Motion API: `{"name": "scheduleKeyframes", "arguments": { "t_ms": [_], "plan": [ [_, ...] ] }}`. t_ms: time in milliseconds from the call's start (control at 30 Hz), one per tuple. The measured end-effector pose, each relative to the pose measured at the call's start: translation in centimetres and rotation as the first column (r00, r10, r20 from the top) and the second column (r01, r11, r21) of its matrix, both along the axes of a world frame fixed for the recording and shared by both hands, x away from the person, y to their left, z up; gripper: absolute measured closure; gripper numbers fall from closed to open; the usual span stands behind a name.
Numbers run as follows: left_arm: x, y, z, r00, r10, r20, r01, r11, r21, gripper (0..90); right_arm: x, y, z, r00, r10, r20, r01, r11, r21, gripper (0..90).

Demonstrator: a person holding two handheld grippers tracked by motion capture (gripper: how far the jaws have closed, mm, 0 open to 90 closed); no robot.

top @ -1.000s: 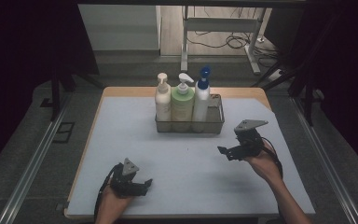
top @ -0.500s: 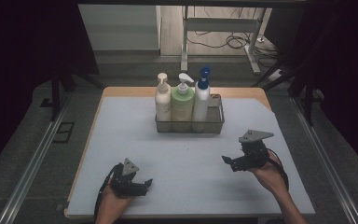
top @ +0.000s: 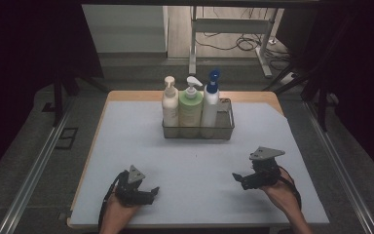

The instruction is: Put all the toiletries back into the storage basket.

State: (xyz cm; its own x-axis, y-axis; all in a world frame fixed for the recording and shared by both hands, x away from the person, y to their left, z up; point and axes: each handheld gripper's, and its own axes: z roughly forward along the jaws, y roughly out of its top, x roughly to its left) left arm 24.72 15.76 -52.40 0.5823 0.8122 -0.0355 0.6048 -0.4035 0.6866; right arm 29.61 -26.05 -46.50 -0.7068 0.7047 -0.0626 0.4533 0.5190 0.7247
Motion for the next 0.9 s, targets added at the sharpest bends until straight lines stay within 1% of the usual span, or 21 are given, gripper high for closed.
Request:
{"name": "scheduleKeyframes", "arguments": {
  "t_ms": [167,500,700,900],
  "plan": [
    [0.0,0.0,0.0,1.0,0.0,0.0,0.0,1.0,0.0,12.0,-0.5,0.0,-1.2,0.9999,0.003,-0.016,-0.003,1.0,0.003,0.2],
    [0.0,0.0,0.0,1.0,0.0,0.0,0.0,1.0,0.0,12.0,-1.1,-0.1,-3.1,0.9992,0.007,-0.039,-0.007,1.0,0.001,0.2],
    [0.0,0.0,0.0,1.0,0.0,0.001,0.0,1.0,0.0,12.0,-1.4,-0.2,-4.2,0.9984,0.004,-0.056,-0.004,1.0,0.009,0.1],
    [0.0,0.0,0.0,1.0,0.0,0.001,0.0,1.0,0.0,12.0,-1.4,-0.2,-5.5,0.9973,0.001,-0.073,-0.002,1.0,-0.003,0.0]
  ]
}}
